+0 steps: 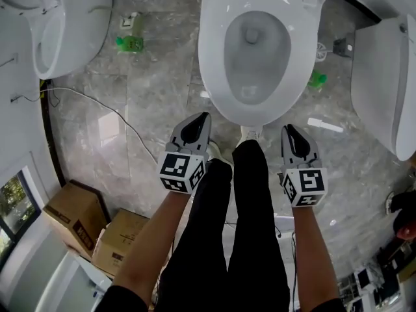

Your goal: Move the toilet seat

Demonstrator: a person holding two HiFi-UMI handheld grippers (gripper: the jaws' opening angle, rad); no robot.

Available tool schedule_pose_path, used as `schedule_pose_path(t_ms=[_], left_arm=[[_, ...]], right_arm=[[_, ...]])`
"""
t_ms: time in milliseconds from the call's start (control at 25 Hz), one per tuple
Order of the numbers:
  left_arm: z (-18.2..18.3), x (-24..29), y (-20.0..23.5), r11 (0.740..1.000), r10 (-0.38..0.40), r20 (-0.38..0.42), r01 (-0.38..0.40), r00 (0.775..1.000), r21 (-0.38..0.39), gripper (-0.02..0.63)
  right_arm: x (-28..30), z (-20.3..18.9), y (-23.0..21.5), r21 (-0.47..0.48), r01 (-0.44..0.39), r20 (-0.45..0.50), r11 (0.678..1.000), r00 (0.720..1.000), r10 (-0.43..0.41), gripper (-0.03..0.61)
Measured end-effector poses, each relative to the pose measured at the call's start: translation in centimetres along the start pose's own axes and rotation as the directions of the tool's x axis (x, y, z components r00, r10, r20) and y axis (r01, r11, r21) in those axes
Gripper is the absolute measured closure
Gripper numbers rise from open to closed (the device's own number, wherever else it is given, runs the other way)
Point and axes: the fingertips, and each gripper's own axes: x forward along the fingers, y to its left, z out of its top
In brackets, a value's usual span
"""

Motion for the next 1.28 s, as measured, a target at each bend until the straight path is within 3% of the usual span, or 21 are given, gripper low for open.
schedule_pose_path(t_ms=[280, 400, 560, 640, 800, 920, 1280], left_arm=[[-2.1, 2.7, 1.1, 1.0, 0.002, -0.012, -0.002, 1.0, 0.029, 0.604], [-2.4, 3.1, 1.5, 1.0, 0.002, -0.005, -0.002, 1.0, 0.024, 0.535], [-2.9, 4.5, 1.6, 1.0, -0.004, -0.015, 0.004, 1.0, -0.001, 0.489], [-3.2, 5.1, 1.5, 0.998, -0.025, -0.019, 0.023, 1.0, -0.058, 0.447], [-4.4, 5.9, 1.6, 0.985, -0.029, -0.03, 0.024, 0.999, -0.169, 0.391], [-4.8, 6.5, 1.5, 0.98, -0.019, -0.037, 0.011, 0.999, -0.199, 0.375], [-6.6, 7.8, 1.5, 0.97, -0.014, -0.124, -0.017, 0.992, -0.241, 0.368]], right_arm=[[3.1, -2.8, -2.8, 0.099, 0.023, 0.002, 0.995, 1.0, -0.023, 0.541], [4.3, -4.1, -3.0, 0.155, 0.027, -0.014, 0.988, 1.0, -0.025, 0.54], [5.8, -4.6, -3.7, 0.2, 0.038, -0.029, 0.979, 0.999, -0.033, 0.407], [6.3, -4.8, -4.0, 0.21, 0.052, -0.032, 0.976, 0.998, -0.046, 0.387], [7.4, -5.5, -4.1, 0.355, 0.065, -0.066, 0.933, 0.997, -0.045, 0.354], [8.0, -5.5, -4.2, 0.456, 0.06, -0.069, 0.888, 0.997, -0.032, 0.344], [8.6, -6.0, -4.6, 0.542, 0.025, -0.044, 0.84, 0.999, -0.001, 0.334]])
